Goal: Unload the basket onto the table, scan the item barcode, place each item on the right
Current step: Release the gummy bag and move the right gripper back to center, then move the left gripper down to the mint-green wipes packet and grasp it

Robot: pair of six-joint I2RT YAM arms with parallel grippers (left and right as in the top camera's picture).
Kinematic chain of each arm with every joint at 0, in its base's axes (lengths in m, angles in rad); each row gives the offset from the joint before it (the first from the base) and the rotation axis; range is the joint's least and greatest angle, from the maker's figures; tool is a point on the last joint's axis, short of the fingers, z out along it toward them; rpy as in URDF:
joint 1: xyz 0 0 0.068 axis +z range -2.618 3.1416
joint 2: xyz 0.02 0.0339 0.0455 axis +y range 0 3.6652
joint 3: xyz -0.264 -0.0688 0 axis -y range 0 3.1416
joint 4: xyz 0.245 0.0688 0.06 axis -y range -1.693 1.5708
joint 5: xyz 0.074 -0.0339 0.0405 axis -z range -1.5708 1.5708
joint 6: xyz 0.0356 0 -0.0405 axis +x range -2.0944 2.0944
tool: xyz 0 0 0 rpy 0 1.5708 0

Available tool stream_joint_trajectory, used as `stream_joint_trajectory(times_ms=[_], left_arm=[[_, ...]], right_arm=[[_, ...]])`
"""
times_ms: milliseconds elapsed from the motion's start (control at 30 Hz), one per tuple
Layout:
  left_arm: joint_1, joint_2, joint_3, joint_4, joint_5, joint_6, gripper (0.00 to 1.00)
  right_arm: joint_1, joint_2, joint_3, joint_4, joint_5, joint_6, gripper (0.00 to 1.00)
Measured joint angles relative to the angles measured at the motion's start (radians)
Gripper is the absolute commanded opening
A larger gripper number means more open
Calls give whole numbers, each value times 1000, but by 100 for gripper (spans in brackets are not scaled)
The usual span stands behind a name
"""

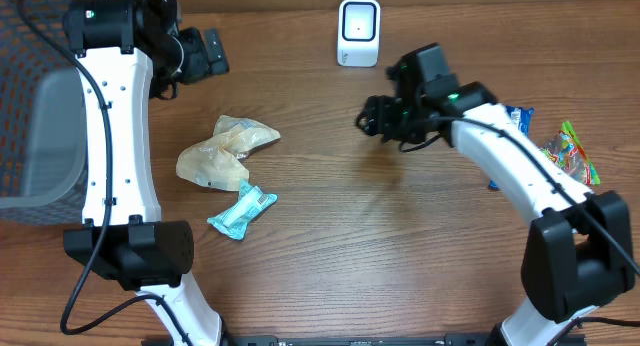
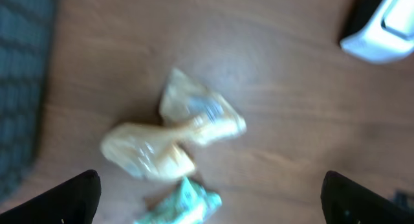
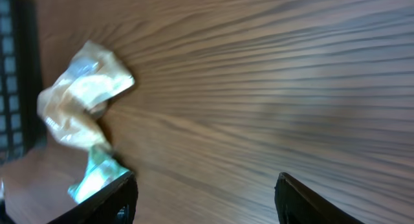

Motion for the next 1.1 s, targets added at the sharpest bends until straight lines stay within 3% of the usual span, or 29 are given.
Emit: stream_joint_trajectory(times_ms=[33,100,133,233,433,700,900,1100], left_arm=[[0,0,0,-16,20,0,75],[0,0,0,-69,57,22,62],[0,0,0,-100,63,23,49],[-7,-3,-12,-185,71,48,45],[-75,-60,-201,-182,63,52,41],[-132,-323,-592,-150,-9,-5,49],[-107,-586,-947,93,47,26,52],[-104,-506,-1199,350,56,23,45]], right_arm=[[-18,0,0,-9,-1,-3,70],[-53,0,0,-25,-7,-23,71],[-59,0,0,-26,-8,-29,73],[-83,0,0,-34,-14,-48,75],[-116,0,0,-48,-16,-68,78],[-120,0,0,-51,-18,-95,81],[-120,0,0,-47,-18,-97,82],[-120,0,0,-51,-19,-109,82]])
